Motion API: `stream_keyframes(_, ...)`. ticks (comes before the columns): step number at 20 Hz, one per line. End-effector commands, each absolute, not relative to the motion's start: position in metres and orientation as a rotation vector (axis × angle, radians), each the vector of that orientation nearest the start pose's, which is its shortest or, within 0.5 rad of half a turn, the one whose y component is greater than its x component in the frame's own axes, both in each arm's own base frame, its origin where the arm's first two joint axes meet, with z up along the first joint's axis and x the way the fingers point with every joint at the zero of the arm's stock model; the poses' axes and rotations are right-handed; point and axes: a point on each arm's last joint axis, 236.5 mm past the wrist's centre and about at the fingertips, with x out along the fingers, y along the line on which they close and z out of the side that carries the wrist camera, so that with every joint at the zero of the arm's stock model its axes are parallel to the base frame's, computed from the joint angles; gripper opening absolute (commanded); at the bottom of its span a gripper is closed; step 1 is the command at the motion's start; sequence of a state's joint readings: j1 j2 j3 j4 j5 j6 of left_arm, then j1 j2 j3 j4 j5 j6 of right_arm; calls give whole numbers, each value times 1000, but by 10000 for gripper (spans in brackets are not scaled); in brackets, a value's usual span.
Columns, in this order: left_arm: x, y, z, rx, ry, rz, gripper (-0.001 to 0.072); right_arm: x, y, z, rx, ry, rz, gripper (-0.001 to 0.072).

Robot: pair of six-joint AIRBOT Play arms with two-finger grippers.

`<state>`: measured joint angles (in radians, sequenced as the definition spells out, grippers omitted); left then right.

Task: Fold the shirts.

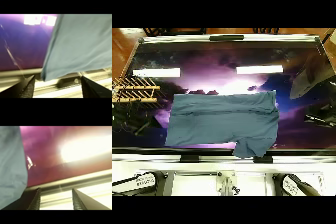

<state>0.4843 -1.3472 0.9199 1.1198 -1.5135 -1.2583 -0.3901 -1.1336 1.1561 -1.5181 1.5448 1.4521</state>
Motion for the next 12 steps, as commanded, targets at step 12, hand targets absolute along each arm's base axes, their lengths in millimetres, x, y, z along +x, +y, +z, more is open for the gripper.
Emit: stream_keyframes(12,226,-11,-105,-684,1618,-197,657,258,-94,39,335,1431,-151,503)
